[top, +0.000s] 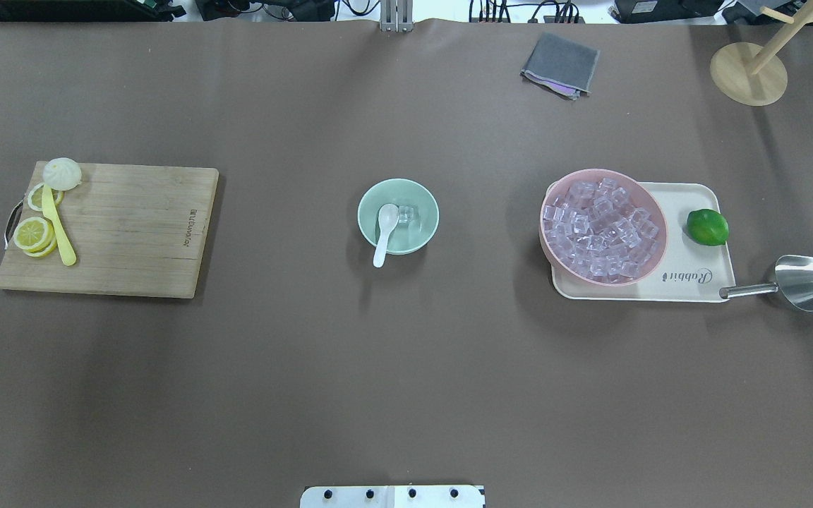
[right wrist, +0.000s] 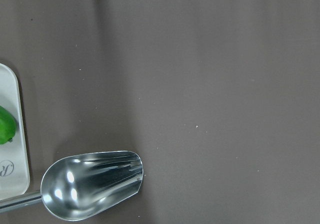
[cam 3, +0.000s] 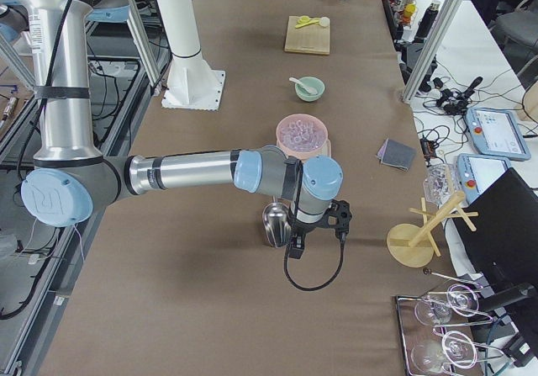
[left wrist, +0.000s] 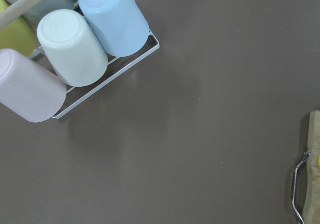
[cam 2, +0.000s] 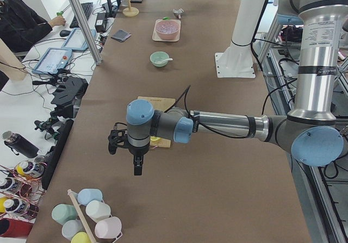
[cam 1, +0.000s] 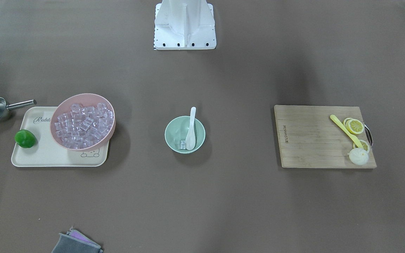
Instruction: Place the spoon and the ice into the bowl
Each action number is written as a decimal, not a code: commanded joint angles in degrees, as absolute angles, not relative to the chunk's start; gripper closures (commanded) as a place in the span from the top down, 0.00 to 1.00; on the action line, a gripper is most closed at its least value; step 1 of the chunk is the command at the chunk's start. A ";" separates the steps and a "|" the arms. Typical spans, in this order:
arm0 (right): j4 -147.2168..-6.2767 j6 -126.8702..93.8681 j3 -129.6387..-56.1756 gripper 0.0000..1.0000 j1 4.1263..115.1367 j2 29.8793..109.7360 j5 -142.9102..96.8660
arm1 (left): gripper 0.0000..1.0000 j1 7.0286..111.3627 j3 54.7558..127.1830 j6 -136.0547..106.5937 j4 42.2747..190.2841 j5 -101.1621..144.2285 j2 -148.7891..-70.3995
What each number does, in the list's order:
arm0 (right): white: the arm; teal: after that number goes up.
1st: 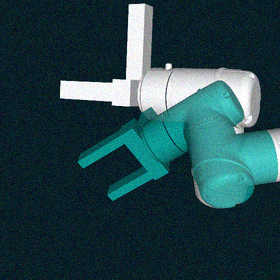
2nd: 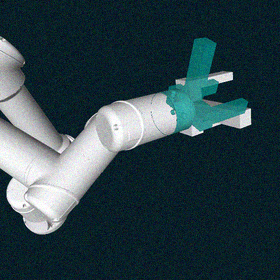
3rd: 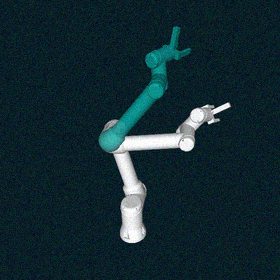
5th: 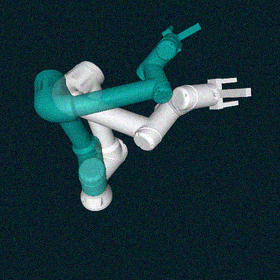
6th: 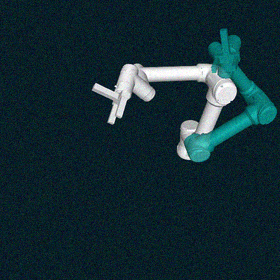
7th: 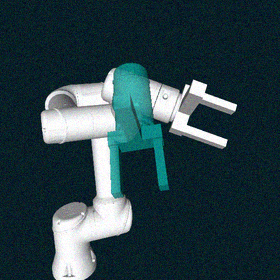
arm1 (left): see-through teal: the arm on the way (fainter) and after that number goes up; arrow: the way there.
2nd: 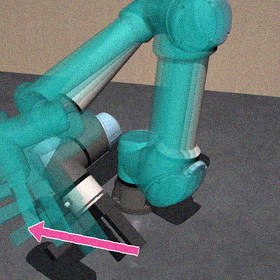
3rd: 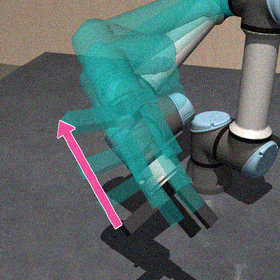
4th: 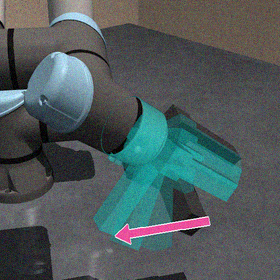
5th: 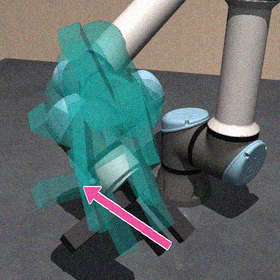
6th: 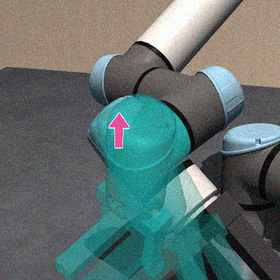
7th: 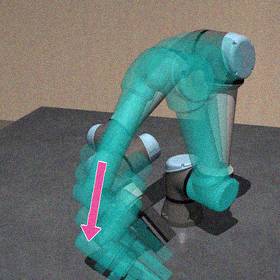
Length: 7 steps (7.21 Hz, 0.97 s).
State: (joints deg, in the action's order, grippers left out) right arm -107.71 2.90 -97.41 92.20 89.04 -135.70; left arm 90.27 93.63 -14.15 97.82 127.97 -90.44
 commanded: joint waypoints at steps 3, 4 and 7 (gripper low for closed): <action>-104.96 2.81 -95.81 1.00 92.11 88.59 -135.79 | 0.98 90.26 93.34 -14.15 97.82 127.88 -90.53; -103.03 2.81 -94.23 1.00 92.20 88.51 -135.79 | 0.98 90.26 93.25 -14.15 97.82 127.88 -90.53; -98.17 2.99 -92.90 1.00 92.11 88.86 -135.44 | 0.98 90.26 93.25 -14.15 97.82 127.79 -90.44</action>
